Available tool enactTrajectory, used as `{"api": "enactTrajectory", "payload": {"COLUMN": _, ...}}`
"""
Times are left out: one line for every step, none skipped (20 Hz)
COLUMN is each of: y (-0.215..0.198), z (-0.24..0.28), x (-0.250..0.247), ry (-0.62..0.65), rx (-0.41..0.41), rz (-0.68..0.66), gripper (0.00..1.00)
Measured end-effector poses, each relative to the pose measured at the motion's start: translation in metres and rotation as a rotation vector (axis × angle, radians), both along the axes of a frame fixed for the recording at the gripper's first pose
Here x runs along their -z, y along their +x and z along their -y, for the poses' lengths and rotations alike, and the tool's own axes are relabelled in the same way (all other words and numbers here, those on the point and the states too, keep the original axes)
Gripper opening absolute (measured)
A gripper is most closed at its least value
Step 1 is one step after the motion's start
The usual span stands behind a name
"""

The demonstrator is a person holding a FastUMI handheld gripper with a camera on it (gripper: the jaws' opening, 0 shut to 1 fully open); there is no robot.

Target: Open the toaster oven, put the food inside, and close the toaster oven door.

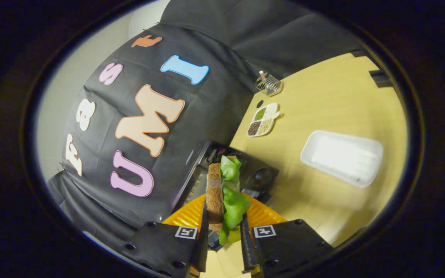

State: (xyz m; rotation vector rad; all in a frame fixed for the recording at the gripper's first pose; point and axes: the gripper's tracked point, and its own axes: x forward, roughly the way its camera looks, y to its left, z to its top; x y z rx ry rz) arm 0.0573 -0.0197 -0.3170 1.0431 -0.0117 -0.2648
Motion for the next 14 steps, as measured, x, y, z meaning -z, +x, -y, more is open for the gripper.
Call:
{"api": "enactTrajectory", "payload": {"y": 0.009, "z": -0.011, "x": 0.002, "ry": -0.002, "rx": 0.005, "rz": -0.002, "gripper": 0.38}}
{"api": "enactTrajectory", "payload": {"y": 0.017, "z": -0.022, "x": 0.003, "ry": -0.006, "rx": 0.008, "rz": -0.003, "gripper": 0.38}}
{"api": "enactTrajectory", "payload": {"y": 0.026, "z": -0.033, "x": 0.004, "ry": -0.006, "rx": 0.009, "rz": -0.001, "gripper": 0.38}}
{"api": "enactTrajectory", "payload": {"y": 0.034, "z": -0.045, "x": 0.004, "ry": -0.006, "rx": 0.01, "rz": 0.004, "gripper": 0.38}}
{"api": "enactTrajectory", "payload": {"y": 0.043, "z": -0.054, "x": 0.004, "ry": -0.009, "rx": 0.012, "rz": 0.007, "gripper": 0.38}}
{"api": "enactTrajectory", "payload": {"y": 0.05, "z": -0.061, "x": 0.007, "ry": -0.014, "rx": 0.012, "rz": 0.003, "gripper": 0.38}}
{"api": "enactTrajectory", "payload": {"y": 0.059, "z": -0.066, "x": 0.012, "ry": -0.021, "rx": 0.012, "rz": -0.008, "gripper": 0.38}}
{"api": "enactTrajectory", "payload": {"y": 0.065, "z": -0.072, "x": 0.014, "ry": -0.027, "rx": 0.011, "rz": -0.014, "gripper": 0.38}}
{"api": "enactTrajectory", "payload": {"y": 0.073, "z": -0.077, "x": 0.015, "ry": -0.03, "rx": 0.008, "rz": -0.016, "gripper": 0.38}}
{"api": "enactTrajectory", "payload": {"y": 0.079, "z": -0.083, "x": 0.015, "ry": -0.035, "rx": 0.005, "rz": -0.011, "gripper": 0.38}}
{"api": "enactTrajectory", "payload": {"y": 0.085, "z": -0.086, "x": 0.015, "ry": -0.05, "rx": 0.001, "rz": -0.013, "gripper": 0.38}}
{"api": "enactTrajectory", "payload": {"y": 0.093, "z": -0.087, "x": 0.017, "ry": -0.071, "rx": 0.002, "rz": -0.022, "gripper": 0.38}}
{"api": "enactTrajectory", "payload": {"y": 0.1, "z": -0.086, "x": 0.016, "ry": -0.091, "rx": -0.001, "rz": -0.023, "gripper": 0.38}}
{"api": "enactTrajectory", "payload": {"y": 0.106, "z": -0.087, "x": 0.014, "ry": -0.109, "rx": 0.002, "rz": -0.027, "gripper": 0.38}}
